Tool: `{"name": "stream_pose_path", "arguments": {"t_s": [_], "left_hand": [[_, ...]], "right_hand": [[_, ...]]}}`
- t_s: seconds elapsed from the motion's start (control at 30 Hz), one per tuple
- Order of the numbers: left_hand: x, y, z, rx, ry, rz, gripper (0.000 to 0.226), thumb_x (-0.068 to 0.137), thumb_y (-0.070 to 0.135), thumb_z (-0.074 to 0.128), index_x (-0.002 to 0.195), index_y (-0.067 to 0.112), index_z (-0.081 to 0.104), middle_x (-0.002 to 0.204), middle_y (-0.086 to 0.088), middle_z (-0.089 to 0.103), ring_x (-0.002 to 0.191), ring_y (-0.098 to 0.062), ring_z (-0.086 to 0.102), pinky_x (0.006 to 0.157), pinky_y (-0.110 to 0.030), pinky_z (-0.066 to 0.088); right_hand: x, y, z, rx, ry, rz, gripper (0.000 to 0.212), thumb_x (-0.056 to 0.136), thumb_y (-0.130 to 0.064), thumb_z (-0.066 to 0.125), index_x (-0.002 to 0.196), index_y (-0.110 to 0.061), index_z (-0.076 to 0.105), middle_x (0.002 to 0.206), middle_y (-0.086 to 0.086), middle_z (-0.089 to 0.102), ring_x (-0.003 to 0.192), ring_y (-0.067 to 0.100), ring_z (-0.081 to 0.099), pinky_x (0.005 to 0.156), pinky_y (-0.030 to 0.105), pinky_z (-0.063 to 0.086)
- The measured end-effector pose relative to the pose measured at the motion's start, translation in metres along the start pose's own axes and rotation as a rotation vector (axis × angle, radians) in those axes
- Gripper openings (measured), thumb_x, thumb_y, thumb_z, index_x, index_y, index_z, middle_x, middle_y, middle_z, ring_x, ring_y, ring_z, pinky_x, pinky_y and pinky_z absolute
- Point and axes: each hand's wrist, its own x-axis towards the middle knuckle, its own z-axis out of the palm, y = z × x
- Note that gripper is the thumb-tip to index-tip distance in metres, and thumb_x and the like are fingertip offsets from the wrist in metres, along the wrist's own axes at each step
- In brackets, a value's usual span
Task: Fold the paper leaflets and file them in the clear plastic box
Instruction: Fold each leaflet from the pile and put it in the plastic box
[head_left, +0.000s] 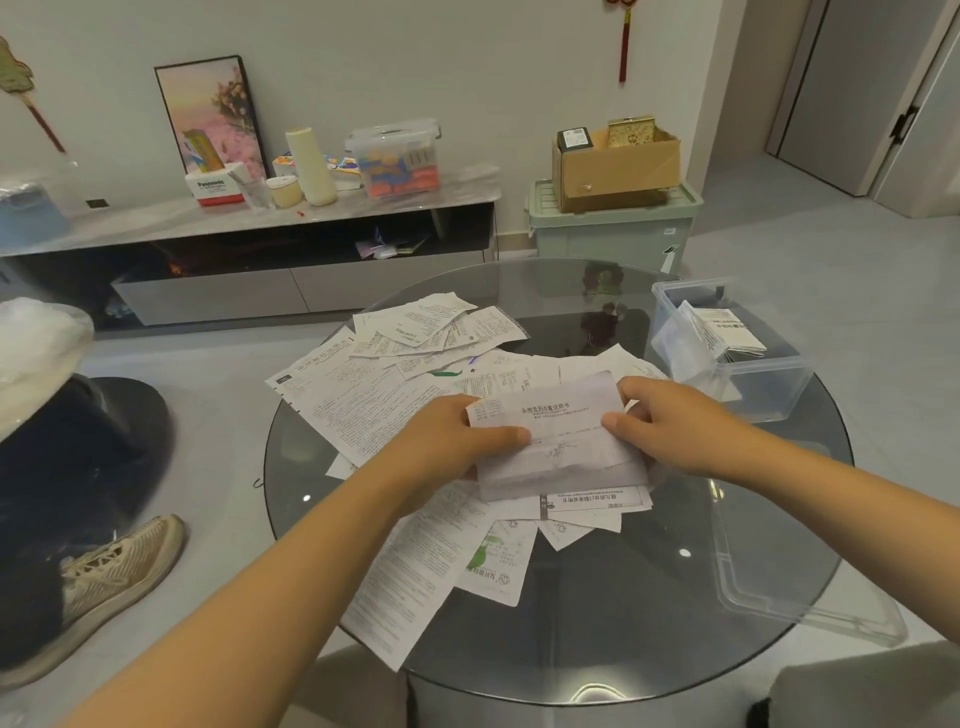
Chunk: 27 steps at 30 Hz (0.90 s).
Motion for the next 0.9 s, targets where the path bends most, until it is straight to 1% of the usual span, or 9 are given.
{"name": "stream_pose_path", "arguments": {"t_s": [0.13,0.23,0.3,0.4,0.5,0.57,0.63,0.77,0.9], "left_hand": [[0.007,-0.006,0.013,0.294,0.253,0.071,0.02,0.086,0.028,0.067,0.105,0.023,0.061,0.103,0.007,0.068,0.083,-0.01,0.066,0.069,-0.03,0.058],[0.011,-0.009,0.017,0.419,0.327,0.137,0.042,0.085,0.032,0.068,0.119,0.024,0.045,0.1,0.014,0.061,0.076,0.001,0.056,0.058,-0.011,0.043],[0.013,-0.012,0.019,0.446,0.299,0.179,0.071,0.08,0.031,0.073,0.136,0.025,0.029,0.117,0.008,0.056,0.097,-0.006,0.056,0.075,-0.016,0.045],[0.012,-0.015,0.024,0.624,0.24,0.179,0.103,0.074,0.036,0.077,0.149,0.029,0.007,0.148,0.0,0.021,0.136,-0.018,0.025,0.106,-0.033,0.03],[0.011,-0.017,0.026,0.888,0.208,0.228,0.088,0.076,0.044,0.072,0.147,0.035,0.021,0.155,0.004,-0.002,0.143,-0.018,0.0,0.115,-0.04,0.01],[0.013,-0.019,0.025,1.004,0.169,0.34,0.066,0.079,0.047,0.068,0.139,0.037,0.04,0.156,0.005,0.004,0.143,-0.013,0.0,0.115,-0.039,0.001],[0.013,-0.019,0.025,1.049,0.069,0.384,0.056,0.082,0.051,0.063,0.134,0.035,0.048,0.153,0.009,0.022,0.141,-0.009,0.011,0.115,-0.037,-0.003],[0.014,-0.02,0.025,1.037,-0.042,0.339,0.064,0.082,0.054,0.061,0.139,0.031,0.043,0.151,0.01,0.03,0.14,-0.007,0.02,0.117,-0.036,0.001],[0.012,-0.018,0.021,1.013,-0.06,0.368,0.058,0.085,0.052,0.059,0.136,0.028,0.048,0.148,0.009,0.037,0.137,-0.011,0.028,0.114,-0.03,0.019]], "right_hand": [[0.007,0.0,0.012,-0.111,0.039,0.069,0.015,0.093,-0.032,0.053,0.093,-0.021,0.043,0.086,-0.006,0.053,0.081,0.016,0.051,0.063,0.026,0.039],[0.009,0.001,0.016,-0.132,0.057,0.135,0.045,0.086,-0.033,0.062,0.123,-0.018,0.039,0.097,-0.004,0.052,0.089,0.017,0.052,0.074,0.031,0.047],[0.008,0.002,0.017,-0.148,0.099,0.133,0.063,0.081,-0.033,0.068,0.131,-0.019,0.032,0.097,-0.003,0.053,0.091,0.018,0.055,0.076,0.035,0.05],[0.004,0.004,0.017,-0.251,0.183,0.069,0.086,0.074,-0.034,0.074,0.141,-0.027,0.02,0.123,0.001,0.047,0.112,0.022,0.049,0.093,0.037,0.043],[0.0,0.002,0.015,-0.436,0.179,-0.111,0.072,0.077,-0.039,0.069,0.138,-0.039,0.031,0.134,-0.005,0.031,0.125,0.017,0.029,0.103,0.033,0.019],[-0.003,-0.001,0.017,-0.493,0.076,-0.212,0.052,0.082,-0.045,0.062,0.131,-0.041,0.044,0.137,-0.013,0.032,0.128,0.014,0.024,0.105,0.033,0.013],[-0.003,-0.001,0.02,-0.512,-0.044,-0.227,0.049,0.086,-0.05,0.055,0.133,-0.04,0.045,0.141,-0.015,0.036,0.131,0.012,0.025,0.106,0.034,0.013],[-0.003,0.003,0.018,-0.567,-0.127,-0.247,0.057,0.087,-0.056,0.05,0.139,-0.038,0.038,0.145,-0.015,0.035,0.132,0.011,0.029,0.106,0.033,0.015],[-0.006,0.003,0.016,-0.602,-0.121,-0.292,0.057,0.087,-0.057,0.048,0.139,-0.036,0.039,0.143,-0.013,0.04,0.13,0.012,0.034,0.107,0.031,0.019]]}}
